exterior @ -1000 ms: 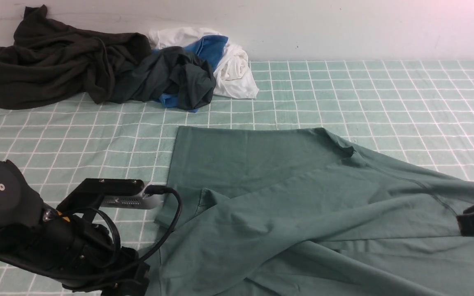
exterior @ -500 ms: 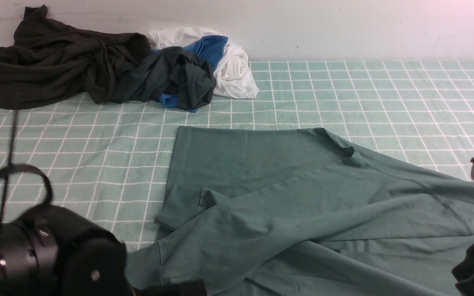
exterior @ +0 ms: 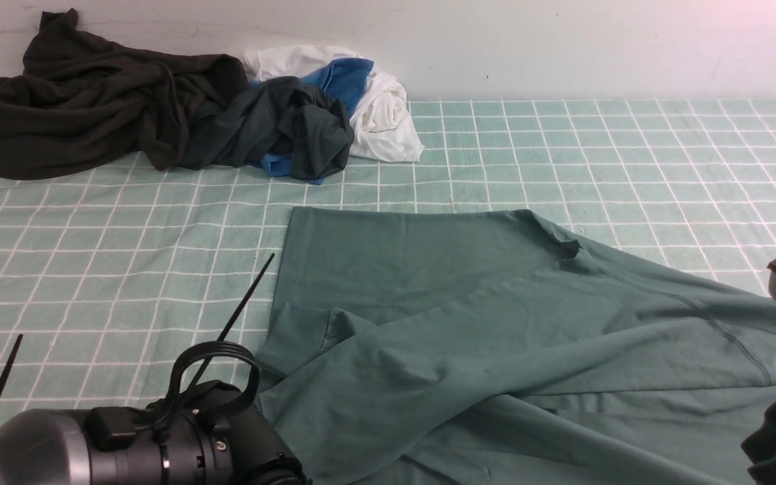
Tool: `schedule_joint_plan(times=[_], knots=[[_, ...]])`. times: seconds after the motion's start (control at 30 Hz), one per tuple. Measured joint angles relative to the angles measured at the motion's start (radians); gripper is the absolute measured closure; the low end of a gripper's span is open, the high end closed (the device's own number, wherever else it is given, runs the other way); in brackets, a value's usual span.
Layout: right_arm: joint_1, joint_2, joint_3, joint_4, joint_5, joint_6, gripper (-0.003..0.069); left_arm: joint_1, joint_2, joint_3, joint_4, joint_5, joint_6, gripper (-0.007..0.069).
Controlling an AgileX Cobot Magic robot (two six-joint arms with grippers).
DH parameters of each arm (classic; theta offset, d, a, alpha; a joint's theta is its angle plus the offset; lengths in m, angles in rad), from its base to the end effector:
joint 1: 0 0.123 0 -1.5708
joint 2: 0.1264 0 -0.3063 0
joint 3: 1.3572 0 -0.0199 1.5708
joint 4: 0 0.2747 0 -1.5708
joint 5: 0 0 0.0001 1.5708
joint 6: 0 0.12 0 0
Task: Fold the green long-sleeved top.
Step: Use both arms simultaneously to clamp the lower edge of the clothing fabric
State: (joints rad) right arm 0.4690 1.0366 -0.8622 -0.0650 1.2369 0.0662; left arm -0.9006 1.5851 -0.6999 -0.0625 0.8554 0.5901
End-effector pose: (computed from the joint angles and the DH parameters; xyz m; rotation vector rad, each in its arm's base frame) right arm 0.1667 0.0762 0.2839 -0.5969 2.8245 0.0054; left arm 0.1441 -0.1909 0.1240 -2.0217 -2.2871 0.0491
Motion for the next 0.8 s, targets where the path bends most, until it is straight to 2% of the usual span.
schedule_joint_plan(times=[0.07, 0.13, 0.27, 0.37, 0.43, 0.6, 0.73, 0.8], knots=[[0.0, 0.0, 0.0, 0.0, 0.0, 0.0, 0.0428, 0.0, -0.004, 0.0, 0.007, -0.005, -0.018, 0.0234], [0.0, 0.0, 0.0, -0.001, 0.0, 0.0, 0.0428, 0.0, -0.01, 0.004, 0.031, -0.023, -0.076, 0.0356], [0.0, 0.0, 0.0, -0.001, 0.001, 0.0, 0.0428, 0.0, -0.019, 0.011, 0.045, -0.025, -0.15, 0.054], [0.0, 0.0, -0.001, -0.001, 0.001, -0.005, 0.0428, -0.001, -0.02, 0.012, 0.046, -0.025, -0.189, 0.061], [0.0, 0.0, -0.001, -0.001, 0.001, -0.007, 0.0428, -0.001, -0.02, 0.012, 0.047, -0.025, -0.206, 0.0617], [0.0, 0.0, -0.001, -0.001, 0.002, -0.034, 0.0427, 0.03, -0.09, 0.008, 0.072, 0.006, -0.379, 0.0619], [0.0, 0.0, -0.001, 0.019, 0.002, -0.096, 0.0409, 0.079, -0.172, 0.026, 0.08, 0.066, -0.395, 0.0619], [0.0, 0.0, 0.004, 0.079, 0.002, -0.207, 0.0375, 0.12, -0.224, 0.072, 0.104, 0.132, -0.376, 0.0619]])
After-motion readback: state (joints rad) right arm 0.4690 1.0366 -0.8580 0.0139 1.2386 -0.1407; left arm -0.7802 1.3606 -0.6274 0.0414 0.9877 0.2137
